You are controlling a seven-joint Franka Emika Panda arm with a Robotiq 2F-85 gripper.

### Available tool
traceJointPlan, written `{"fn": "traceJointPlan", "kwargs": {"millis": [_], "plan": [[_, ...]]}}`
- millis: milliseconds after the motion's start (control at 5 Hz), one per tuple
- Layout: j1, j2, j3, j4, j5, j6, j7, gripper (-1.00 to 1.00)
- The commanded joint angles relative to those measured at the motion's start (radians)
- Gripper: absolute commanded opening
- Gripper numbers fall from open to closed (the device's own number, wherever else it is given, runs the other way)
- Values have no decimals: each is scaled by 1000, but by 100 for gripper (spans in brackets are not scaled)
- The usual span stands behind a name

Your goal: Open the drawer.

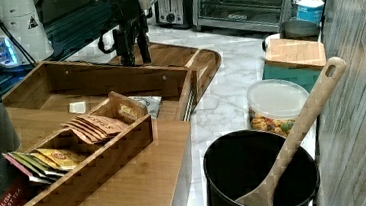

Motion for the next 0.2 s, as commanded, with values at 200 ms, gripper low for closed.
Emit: {"fn": "traceJointPlan", "kwargs": {"millis": [200], "plan": [[171, -56, 95, -55, 19, -63, 83, 100]]}}
